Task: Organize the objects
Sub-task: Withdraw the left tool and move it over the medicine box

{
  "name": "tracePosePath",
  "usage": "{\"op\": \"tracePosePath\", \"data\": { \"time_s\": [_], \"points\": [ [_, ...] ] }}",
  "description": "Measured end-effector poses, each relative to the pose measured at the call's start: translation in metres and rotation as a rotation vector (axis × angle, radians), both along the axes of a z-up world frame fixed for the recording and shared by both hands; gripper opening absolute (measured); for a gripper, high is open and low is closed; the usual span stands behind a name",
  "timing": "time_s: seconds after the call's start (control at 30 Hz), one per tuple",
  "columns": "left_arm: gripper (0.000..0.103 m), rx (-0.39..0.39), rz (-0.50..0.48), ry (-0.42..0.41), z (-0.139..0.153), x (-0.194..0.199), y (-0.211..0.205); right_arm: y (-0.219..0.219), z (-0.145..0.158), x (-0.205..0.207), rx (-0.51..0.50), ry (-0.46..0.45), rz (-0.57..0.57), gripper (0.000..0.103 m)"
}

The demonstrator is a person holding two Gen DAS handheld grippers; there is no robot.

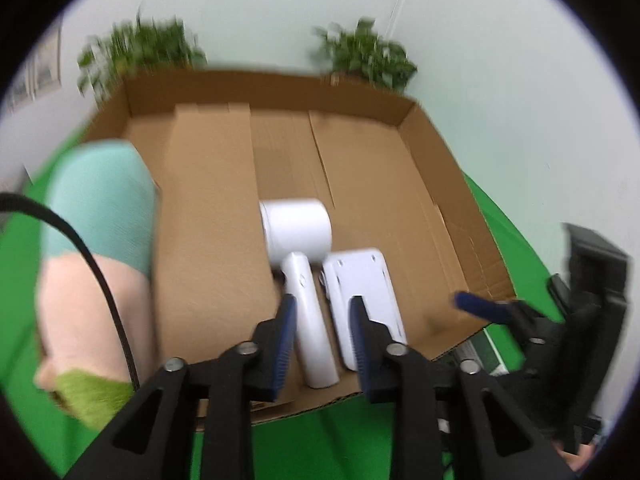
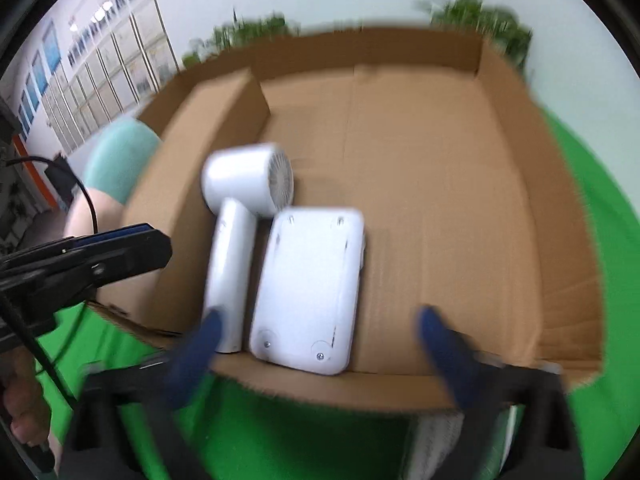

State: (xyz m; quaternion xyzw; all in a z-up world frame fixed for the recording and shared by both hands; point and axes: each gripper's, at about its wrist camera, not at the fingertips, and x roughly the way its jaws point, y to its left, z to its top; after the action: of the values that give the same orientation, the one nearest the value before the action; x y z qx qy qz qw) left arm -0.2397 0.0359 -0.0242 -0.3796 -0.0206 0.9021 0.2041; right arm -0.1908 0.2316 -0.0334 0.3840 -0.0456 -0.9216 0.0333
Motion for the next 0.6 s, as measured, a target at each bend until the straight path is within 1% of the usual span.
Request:
{"op": "tracePosePath", "data": {
  "time_s": [0.03,0.07,0.1,0.17,0.23,0.33,0.4,0.53,0.6],
  "points": [
    [0.058,-0.029,0.042,0.057,0.007,0.011,-0.001,-0.003,0.005,0.010,0.033,0.026,-0.010,0.103],
    [0.080,-0.041,0.075,0.100,0.011,0.019,-0.003,-0.005,0.010,0.022,0.060,0.055,-0.025,0.103],
    [0.085,-0.038,0.107,0.165,0.016,0.032,-0.006,-0.007,0.015,0.034,0.070,0.073,-0.036,0.103],
    [0.085,-0.025,0.127,0.250,0.023,0.052,-0.011,-0.009,0.019,0.049,0.067,0.084,-0.049,0.103],
    [0.086,-0.036,0.146,0.275,0.026,0.062,-0.014,-0.011,0.023,0.065,0.067,0.096,-0.073,0.103],
    [0.086,-0.033,0.172,0.280,0.026,0.073,-0.022,-0.012,0.026,0.088,0.056,0.096,-0.086,0.103],
    [0.086,-0.028,0.185,0.278,0.024,0.079,-0.027,-0.013,0.028,0.101,0.051,0.080,-0.080,0.103],
    [0.086,-0.023,0.214,0.292,0.023,0.089,-0.032,-0.017,0.028,0.114,0.063,0.081,-0.082,0.103],
    [0.086,-0.029,0.221,0.293,0.022,0.094,-0.032,-0.016,0.029,0.120,0.054,0.082,-0.083,0.103]
  ]
}}
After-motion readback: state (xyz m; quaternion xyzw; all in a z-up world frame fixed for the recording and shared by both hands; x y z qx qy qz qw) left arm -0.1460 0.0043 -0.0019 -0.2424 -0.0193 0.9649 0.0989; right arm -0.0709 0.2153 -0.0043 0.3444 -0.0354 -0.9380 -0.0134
